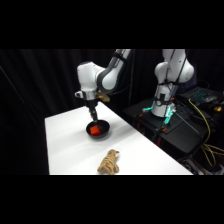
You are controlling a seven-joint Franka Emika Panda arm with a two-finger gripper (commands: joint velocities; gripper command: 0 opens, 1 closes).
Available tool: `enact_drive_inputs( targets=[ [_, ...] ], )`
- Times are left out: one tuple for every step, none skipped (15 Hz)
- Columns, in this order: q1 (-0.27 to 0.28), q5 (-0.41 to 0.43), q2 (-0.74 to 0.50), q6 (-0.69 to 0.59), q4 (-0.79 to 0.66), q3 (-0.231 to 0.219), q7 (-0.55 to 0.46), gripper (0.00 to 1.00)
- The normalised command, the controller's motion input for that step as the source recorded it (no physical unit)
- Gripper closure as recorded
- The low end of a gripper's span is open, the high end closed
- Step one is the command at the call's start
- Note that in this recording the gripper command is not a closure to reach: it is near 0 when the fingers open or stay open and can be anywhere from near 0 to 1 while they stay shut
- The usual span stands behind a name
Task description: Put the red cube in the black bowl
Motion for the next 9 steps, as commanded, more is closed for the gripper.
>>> enact_drive_inputs(
  targets=[
    [0.017, 0.061, -0.18, -0.36, 0.17, 0.06, -0.02, 0.0],
    [0.076, 0.0, -0.28, -0.43, 0.16, 0.033, 0.09, 0.0],
    [0.163, -0.15, -0.41, -0.48, 0.13, -0.023, 0.25, 0.0],
    [0.195, -0.199, -0.48, -0.56, 0.13, -0.041, 0.35, 0.0],
    [0.156, -0.086, -0.48, -0.65, 0.16, 0.002, 0.28, 0.0],
    [0.152, -0.136, -0.46, -0.75, 0.23, -0.01, 0.31, 0.0],
    [0.119, -0.128, -0.39, -0.72, 0.26, -0.004, 0.26, 0.0],
    [0.095, -0.174, -0.3, -0.69, 0.34, -0.015, 0.25, 0.0],
    [0.057, -0.149, -0.2, -0.65, 0.39, -0.015, 0.19, 0.0]
  ],
)
